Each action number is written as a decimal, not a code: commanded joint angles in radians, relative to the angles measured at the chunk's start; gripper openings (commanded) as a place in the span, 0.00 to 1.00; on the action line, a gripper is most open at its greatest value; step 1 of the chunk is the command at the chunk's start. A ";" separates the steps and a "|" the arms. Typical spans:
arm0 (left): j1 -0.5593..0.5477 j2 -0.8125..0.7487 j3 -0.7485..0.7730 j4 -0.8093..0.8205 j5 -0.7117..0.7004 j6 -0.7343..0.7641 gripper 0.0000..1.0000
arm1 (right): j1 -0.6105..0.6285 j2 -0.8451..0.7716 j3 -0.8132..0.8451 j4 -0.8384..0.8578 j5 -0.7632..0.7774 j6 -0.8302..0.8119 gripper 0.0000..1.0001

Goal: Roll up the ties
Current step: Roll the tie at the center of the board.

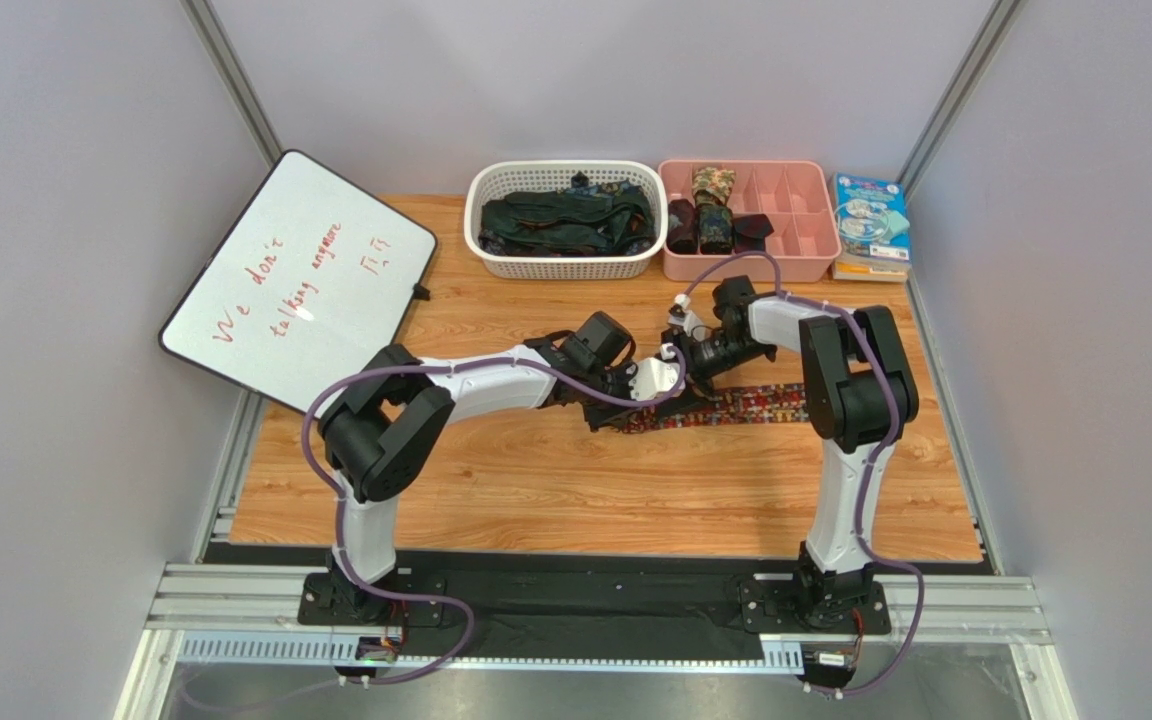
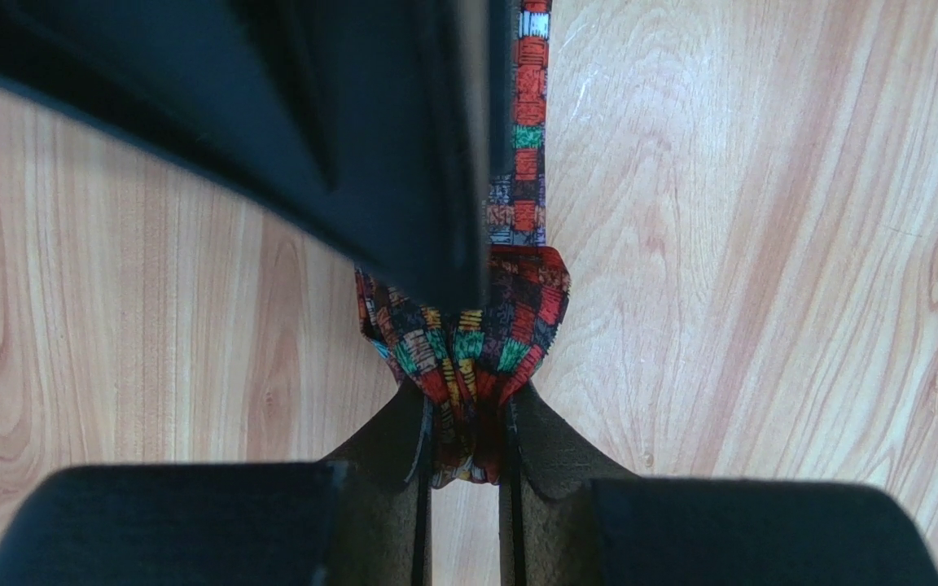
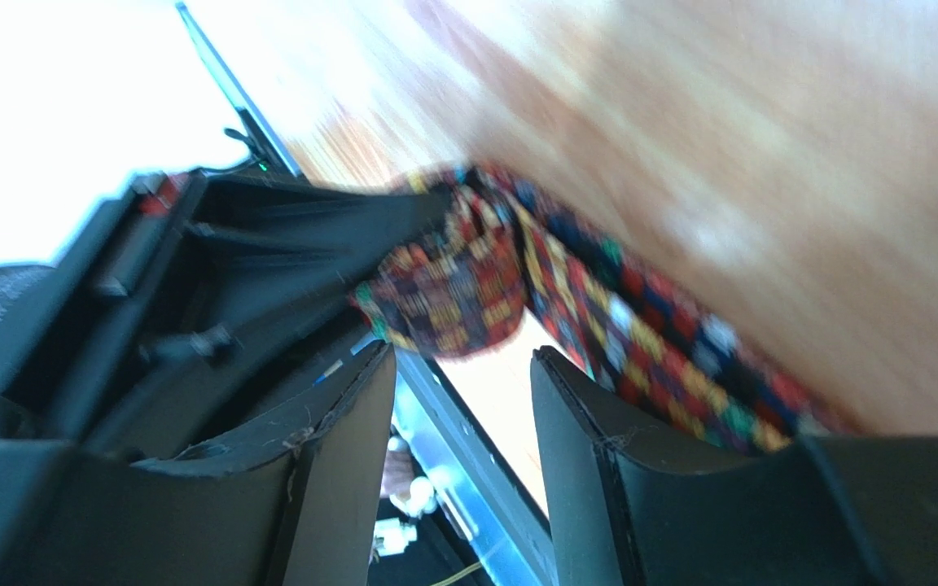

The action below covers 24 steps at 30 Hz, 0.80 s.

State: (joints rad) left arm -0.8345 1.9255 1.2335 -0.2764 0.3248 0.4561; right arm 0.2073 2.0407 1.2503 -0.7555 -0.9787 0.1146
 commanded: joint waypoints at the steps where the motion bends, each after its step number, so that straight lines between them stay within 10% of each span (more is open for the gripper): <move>1: -0.008 0.063 0.017 -0.147 -0.049 0.018 0.04 | 0.018 0.024 0.000 0.189 -0.064 0.117 0.51; 11: 0.000 0.082 0.035 -0.122 -0.006 -0.036 0.11 | 0.037 0.104 0.006 0.151 -0.031 0.063 0.25; 15: 0.003 0.078 0.020 -0.073 0.019 -0.065 0.11 | 0.034 0.092 0.001 0.128 -0.022 0.048 0.00; 24: 0.098 -0.117 -0.314 0.441 0.169 -0.282 0.83 | 0.023 0.111 0.029 0.097 0.017 -0.001 0.00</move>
State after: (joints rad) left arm -0.7906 1.8767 1.0931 -0.0994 0.4259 0.3302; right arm 0.2272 2.1231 1.2575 -0.6292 -1.0431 0.1883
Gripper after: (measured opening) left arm 0.780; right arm 0.019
